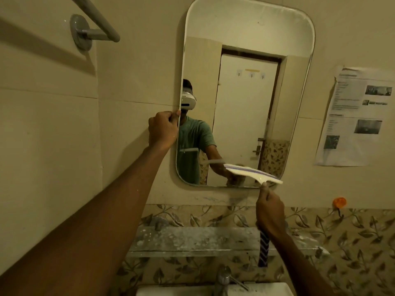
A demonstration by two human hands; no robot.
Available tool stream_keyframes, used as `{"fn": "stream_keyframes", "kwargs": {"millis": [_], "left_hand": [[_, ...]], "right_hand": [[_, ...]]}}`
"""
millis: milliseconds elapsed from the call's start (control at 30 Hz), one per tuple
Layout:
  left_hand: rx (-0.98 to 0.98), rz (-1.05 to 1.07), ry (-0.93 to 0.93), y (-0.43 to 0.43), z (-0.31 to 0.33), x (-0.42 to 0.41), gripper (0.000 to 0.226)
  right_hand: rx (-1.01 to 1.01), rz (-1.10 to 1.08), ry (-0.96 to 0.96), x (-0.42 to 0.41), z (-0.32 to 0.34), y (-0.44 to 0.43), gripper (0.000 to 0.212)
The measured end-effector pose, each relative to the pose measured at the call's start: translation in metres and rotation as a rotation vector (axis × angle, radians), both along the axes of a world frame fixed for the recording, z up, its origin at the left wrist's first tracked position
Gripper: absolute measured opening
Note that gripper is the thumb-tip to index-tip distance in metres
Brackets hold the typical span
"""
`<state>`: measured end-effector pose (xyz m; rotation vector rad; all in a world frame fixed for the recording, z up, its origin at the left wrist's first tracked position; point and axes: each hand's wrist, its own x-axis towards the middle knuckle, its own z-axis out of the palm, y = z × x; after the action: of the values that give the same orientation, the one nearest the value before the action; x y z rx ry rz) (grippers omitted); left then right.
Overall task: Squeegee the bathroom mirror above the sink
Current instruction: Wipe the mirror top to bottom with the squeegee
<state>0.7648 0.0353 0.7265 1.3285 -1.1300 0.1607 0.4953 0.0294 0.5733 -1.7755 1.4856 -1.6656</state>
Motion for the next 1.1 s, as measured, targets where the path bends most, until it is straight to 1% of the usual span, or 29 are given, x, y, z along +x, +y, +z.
{"fn": "stream_keyframes", "kwargs": {"millis": [133, 200, 267, 333, 433, 533, 633, 700, 767, 900, 967, 1033, 1100], "left_hand": [[0.013, -0.032, 0.03, 0.001, -0.002, 0.004, 0.042], [0.008, -0.048, 0.037, 0.001, -0.002, 0.004, 0.042], [0.004, -0.045, 0.01, 0.0, -0.003, 0.005, 0.042], [0.008, -0.041, -0.013, -0.001, -0.003, 0.005, 0.041], [0.016, -0.055, -0.001, 0.001, -0.003, 0.005, 0.041], [0.032, -0.077, 0.018, 0.003, -0.001, 0.005, 0.041], [0.036, -0.09, 0.018, 0.004, 0.0, 0.006, 0.04], [0.037, -0.095, 0.024, 0.004, 0.0, 0.006, 0.04], [0.038, -0.093, 0.021, 0.003, 0.0, 0.007, 0.04], [0.052, -0.096, 0.007, 0.001, 0.001, 0.009, 0.039], [0.059, -0.102, 0.011, 0.002, 0.001, 0.01, 0.04], [0.079, -0.119, 0.022, 0.003, 0.002, 0.011, 0.041], [0.102, -0.155, 0.036, 0.004, 0.003, 0.013, 0.04]], "right_hand": [[-0.093, -0.028, -0.093, -0.012, 0.06, -0.017, 0.048], [-0.115, -0.067, -0.107, -0.011, 0.07, -0.026, 0.05], [-0.086, -0.069, -0.122, -0.001, 0.052, -0.025, 0.048], [-0.022, -0.027, -0.119, 0.014, 0.017, -0.014, 0.045], [0.067, 0.002, -0.054, 0.026, -0.013, 0.005, 0.049], [-0.006, 0.002, -0.015, 0.029, 0.008, 0.013, 0.048], [-0.15, 0.039, -0.006, 0.044, 0.057, 0.013, 0.043], [-0.186, 0.048, -0.004, 0.057, 0.081, 0.014, 0.043], [-0.165, 0.055, 0.001, 0.069, 0.077, 0.015, 0.043], [-0.036, 0.045, 0.028, 0.09, 0.014, 0.024, 0.04], [-0.004, 0.039, 0.036, 0.094, -0.001, 0.033, 0.04], [-0.031, 0.046, 0.033, 0.095, 0.009, 0.039, 0.041], [-0.1, 0.064, 0.033, 0.095, 0.039, 0.041, 0.042]]}}
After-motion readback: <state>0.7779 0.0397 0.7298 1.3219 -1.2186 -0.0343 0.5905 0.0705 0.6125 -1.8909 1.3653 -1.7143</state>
